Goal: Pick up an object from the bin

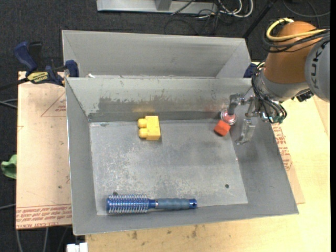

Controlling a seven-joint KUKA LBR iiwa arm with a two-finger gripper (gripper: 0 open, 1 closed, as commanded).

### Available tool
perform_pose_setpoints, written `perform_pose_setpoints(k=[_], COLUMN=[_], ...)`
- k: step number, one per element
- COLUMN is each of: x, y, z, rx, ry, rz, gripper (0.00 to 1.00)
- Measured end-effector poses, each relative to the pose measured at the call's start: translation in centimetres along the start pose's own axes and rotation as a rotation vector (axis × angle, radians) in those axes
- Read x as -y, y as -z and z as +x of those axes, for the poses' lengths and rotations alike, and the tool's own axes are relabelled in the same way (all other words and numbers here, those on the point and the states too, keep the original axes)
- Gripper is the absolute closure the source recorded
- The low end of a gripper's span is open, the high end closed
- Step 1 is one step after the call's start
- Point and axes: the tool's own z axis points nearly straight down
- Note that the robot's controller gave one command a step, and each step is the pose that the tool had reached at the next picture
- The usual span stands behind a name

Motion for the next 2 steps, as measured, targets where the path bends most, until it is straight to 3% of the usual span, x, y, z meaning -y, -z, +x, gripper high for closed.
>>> perform_pose_setpoints(k=[1, 2], x=[-0.10, 0.22], y=[-7.09, -6.41], z=[-1.22, -1.48], rx=[0.004, 0.013], ry=[0.052, 0.053], rz=[-0.005, 0.003], gripper=[0.00, 1.00])
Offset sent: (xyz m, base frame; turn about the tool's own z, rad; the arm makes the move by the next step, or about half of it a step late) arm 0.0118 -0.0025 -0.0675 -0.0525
